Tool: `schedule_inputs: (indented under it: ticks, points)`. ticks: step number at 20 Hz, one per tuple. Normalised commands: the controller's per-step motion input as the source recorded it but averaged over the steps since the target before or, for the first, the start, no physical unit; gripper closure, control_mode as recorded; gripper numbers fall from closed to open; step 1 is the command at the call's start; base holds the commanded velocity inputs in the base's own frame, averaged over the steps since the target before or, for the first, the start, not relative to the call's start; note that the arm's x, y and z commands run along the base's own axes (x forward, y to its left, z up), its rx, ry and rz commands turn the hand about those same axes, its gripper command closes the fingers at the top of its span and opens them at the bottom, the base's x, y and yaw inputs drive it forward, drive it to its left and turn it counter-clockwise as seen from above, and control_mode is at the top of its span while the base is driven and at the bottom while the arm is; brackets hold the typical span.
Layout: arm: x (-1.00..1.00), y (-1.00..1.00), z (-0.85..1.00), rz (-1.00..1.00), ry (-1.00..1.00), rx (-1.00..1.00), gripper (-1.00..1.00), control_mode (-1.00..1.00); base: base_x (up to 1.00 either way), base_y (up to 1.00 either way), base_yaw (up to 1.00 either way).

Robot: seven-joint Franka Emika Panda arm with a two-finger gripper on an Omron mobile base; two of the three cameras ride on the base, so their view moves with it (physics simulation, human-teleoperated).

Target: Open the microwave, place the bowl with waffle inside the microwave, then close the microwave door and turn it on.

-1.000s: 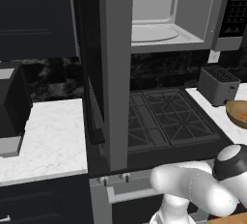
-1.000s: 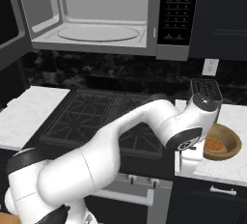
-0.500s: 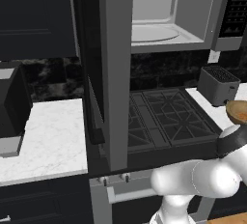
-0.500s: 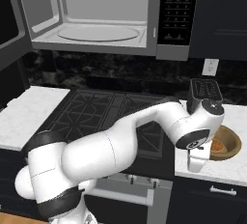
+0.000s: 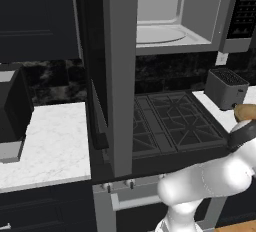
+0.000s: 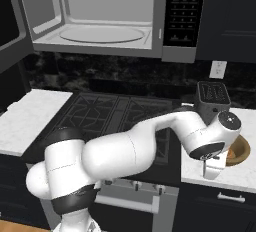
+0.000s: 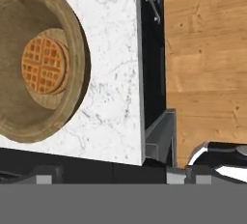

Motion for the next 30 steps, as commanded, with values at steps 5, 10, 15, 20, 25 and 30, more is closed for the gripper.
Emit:
schedule_inputs:
  ticks: [5,10,15,20,25,30]
  points:
    - [0.37,-0.28,-0.27,-0.02,0.0,0.0,-1.0,-1.0,0.0,0.0,0.0]
    - [0.25,-0.34,-0.2,0.0,-0.01,0.0,-1.0,-1.0,0.0,0.0,0.0]
    - [0.21,-0.3,-0.24,0.0,0.0,0.0,-1.0,-1.0,0.0,0.0,0.0]
    - [0.28,-0.17,-0.23,0.0,0.0,0.0,-1.0,-1.0,0.0,0.0,0.0]
    - [0.25,-0.07,-0.34,0.0,0.0,0.0,-1.0,-1.0,0.0,0.0,0.0]
    - [0.2,-0.13,-0.25,0.0,0.0,0.0,-1.0,-1.0,0.0,0.0,0.0]
